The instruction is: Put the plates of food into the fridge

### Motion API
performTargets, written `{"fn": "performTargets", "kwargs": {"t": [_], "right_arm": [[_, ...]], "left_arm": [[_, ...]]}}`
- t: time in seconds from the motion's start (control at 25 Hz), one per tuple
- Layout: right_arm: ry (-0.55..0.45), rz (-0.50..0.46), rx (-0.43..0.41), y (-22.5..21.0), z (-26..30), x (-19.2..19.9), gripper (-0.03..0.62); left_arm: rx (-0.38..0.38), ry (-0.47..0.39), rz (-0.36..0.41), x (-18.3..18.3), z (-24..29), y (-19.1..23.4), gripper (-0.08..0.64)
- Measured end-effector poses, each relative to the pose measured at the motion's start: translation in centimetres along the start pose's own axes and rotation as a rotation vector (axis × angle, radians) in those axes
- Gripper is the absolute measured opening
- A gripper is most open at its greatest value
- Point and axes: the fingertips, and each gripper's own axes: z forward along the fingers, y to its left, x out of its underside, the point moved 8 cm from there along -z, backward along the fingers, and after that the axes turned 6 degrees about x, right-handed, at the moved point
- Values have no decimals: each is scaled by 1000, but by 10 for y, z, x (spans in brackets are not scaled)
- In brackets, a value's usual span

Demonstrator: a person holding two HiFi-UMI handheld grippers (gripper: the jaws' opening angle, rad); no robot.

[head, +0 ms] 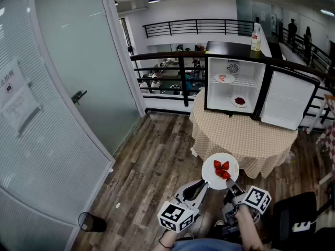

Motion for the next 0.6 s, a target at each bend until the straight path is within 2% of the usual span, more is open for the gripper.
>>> {"fn": "performTargets", "kwargs": {"t": [0.2,0.48,0.6], "right_arm": [[-1,1,3,-6,7,-16,23],[17,45,-33,-15,18,-49,23],[27,24,-12,-25,21,-69,23]], "left_arm": [[16,17,5,-1,23,2,44],[-6,27,-8,0,61,8,44],[-18,36,-19,2,81,8,44]]}}
